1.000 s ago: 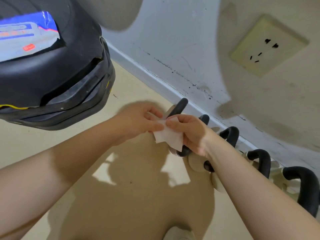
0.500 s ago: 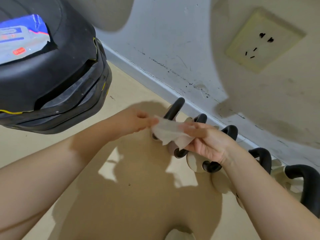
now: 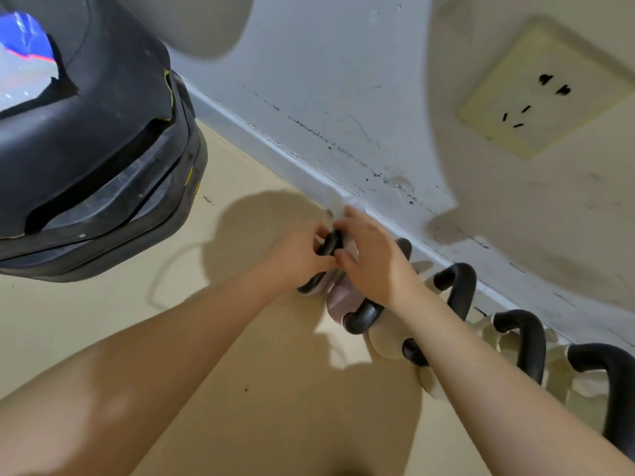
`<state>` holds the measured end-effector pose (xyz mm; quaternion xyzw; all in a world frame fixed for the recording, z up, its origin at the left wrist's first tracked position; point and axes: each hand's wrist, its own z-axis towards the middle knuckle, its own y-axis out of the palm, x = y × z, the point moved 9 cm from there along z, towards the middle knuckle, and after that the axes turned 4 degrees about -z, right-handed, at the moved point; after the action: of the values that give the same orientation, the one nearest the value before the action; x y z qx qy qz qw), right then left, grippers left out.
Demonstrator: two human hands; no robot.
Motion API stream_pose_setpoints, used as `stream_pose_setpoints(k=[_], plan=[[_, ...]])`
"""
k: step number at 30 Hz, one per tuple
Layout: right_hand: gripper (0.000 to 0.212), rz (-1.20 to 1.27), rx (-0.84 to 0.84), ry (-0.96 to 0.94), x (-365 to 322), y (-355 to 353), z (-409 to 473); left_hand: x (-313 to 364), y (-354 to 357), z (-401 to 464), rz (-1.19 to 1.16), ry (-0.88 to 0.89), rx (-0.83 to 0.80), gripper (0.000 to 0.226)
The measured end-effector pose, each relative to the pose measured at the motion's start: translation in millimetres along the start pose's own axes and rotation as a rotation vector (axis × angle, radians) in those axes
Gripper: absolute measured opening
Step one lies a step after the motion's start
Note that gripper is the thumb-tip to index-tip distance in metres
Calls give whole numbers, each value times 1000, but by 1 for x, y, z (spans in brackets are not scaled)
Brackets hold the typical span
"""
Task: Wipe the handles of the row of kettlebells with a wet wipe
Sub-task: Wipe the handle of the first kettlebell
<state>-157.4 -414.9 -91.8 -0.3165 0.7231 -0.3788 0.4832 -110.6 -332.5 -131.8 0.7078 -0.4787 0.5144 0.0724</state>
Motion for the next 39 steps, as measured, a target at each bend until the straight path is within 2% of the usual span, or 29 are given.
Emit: stream_pose_setpoints(k=[2,4,7,9,10,13,16,18,20,25,27,29,31,33,35,37,39], plan=[[50,-47,-139,-81,3,9,3,0,1,0,67,20,-6,40],[60,-3,-181,-156,5,4,8,0,1,0,121,25,1,39],[46,-69,-126,-196,12,-5,25,-1,-1,2,99,10,0,42],[53,-113,-89,-138,23,-6,42,-1,-2,4,105,0,-9,42],[51,-172,-76,-154,22,-5,47,-2,-3,4,103,-4,-10,42],[23,-416,-88,-348,-2,16,49,0,-4,6,100,10,-6,40],[27,-453,-92,-482,-13,27,41,0,-5,7,107,25,-1,39],[35,-363,-152,-388,-1,19,49,-1,-4,8,102,17,-7,41],[43,-234,-126,-259,13,7,55,-4,-3,7,75,-1,-18,39],[56,-259,-228,-426,-5,19,31,-2,-3,7,15,37,-26,32],[54,20,-221,-277,6,7,37,-4,-2,6,-3,18,-30,32],[33,273,-115,-102,23,-6,45,-5,-2,7,3,-3,-28,32],[22,210,24,-124,22,-15,43,-8,-1,6,13,-16,-25,33],[27,53,59,-256,9,-14,32,-11,0,6,2,-30,-12,31],[42,-118,22,-358,7,-7,24,-13,-1,5,-22,-34,3,30],[53,-248,-78,-317,18,3,26,-14,-2,5,-37,-41,5,32],[48,-247,-77,-273,25,4,30,-15,-2,5,-57,-54,-2,31]])
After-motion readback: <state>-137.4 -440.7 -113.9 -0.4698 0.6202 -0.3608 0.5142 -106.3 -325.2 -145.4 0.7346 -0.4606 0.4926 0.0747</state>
